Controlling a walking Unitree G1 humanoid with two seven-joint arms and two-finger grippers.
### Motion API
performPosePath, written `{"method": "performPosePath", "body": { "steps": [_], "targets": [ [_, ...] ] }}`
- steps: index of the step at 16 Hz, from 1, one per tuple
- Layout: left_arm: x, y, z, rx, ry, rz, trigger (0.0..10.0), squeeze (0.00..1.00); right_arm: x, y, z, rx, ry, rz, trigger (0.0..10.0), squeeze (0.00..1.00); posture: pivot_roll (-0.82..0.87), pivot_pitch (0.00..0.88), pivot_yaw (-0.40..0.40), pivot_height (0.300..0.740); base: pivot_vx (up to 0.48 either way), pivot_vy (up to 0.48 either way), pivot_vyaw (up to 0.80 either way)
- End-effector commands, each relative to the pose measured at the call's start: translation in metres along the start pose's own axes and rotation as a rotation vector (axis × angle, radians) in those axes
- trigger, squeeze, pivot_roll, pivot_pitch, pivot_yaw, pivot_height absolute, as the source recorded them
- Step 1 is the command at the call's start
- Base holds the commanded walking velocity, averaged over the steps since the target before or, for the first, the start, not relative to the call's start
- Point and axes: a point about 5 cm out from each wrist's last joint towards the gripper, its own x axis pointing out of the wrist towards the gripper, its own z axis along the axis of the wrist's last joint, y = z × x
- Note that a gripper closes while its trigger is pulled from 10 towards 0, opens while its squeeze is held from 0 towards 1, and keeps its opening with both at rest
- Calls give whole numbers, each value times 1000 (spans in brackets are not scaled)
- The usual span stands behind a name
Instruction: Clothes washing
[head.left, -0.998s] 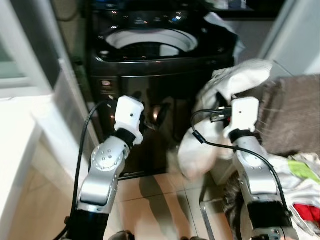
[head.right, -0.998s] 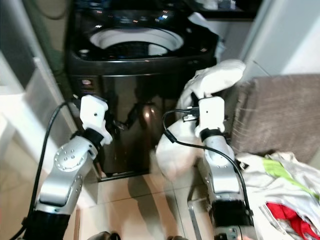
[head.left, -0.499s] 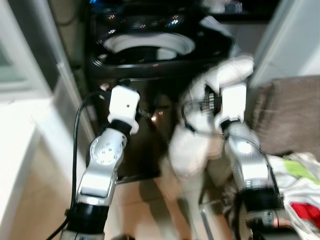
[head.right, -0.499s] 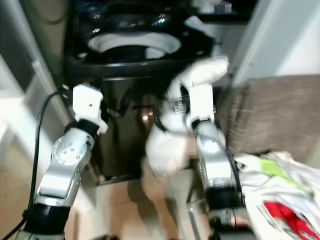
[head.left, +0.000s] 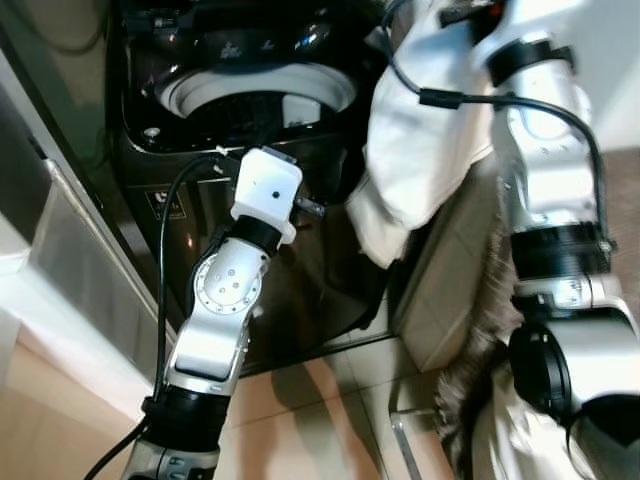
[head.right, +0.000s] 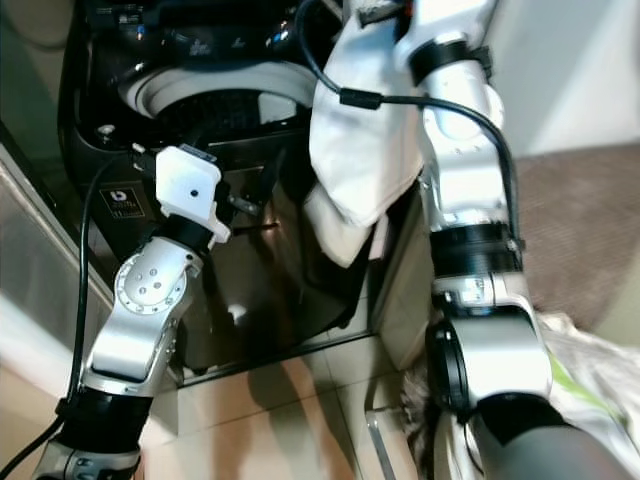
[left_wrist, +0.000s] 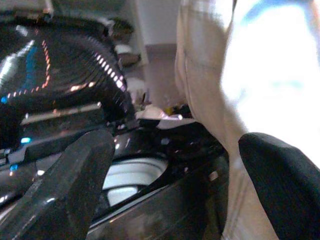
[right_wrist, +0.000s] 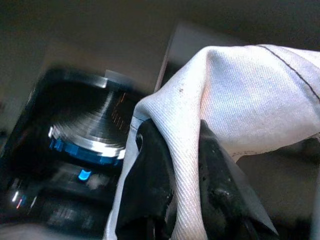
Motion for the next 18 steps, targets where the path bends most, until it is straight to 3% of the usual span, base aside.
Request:
{"method": "performPosePath", "body": {
  "steps": [1, 8, 10, 11, 14, 16, 18],
  "targets": [
    [1, 3, 8, -5, -34, 24, 10000, 0, 10, 0, 17, -24, -68, 27, 10000, 0, -18, 0, -27, 740, 307, 368, 0],
    [-2, 8, 15, 27, -63, 63, 10000, 0, 36, -3, 26, -10, -83, 43, 10000, 0, 32, 0, -60, 740, 37, 442, 0],
    [-1, 4, 21, 54, -81, 44, 10000, 0, 60, -5, 62, -70, -173, 47, 10000, 0, 33, 0, -54, 740, 0, 469, 0],
    [0, 1, 22, 49, -84, 24, 10000, 0, 68, -5, 69, -107, -169, 41, 10000, 0, 40, 0, -53, 740, 0, 480, 0],
    [1, -1, 28, 114, -93, 19, 10000, 0, 67, -10, 38, -201, 62, -17, 10000, 0, 87, 0, -83, 740, 0, 320, 0],
    [0, -1, 26, 142, -62, 6, 10000, 0, 51, -18, 3, -58, 195, -90, 10000, 0, 112, 0, -95, 740, 0, 0, 0],
    [-3, -1, 23, 176, -40, -4, 10000, 0, 38, -10, -16, -47, 217, -70, 10000, 0, 109, 0, -89, 740, 373, -294, 0]
  ]
}}
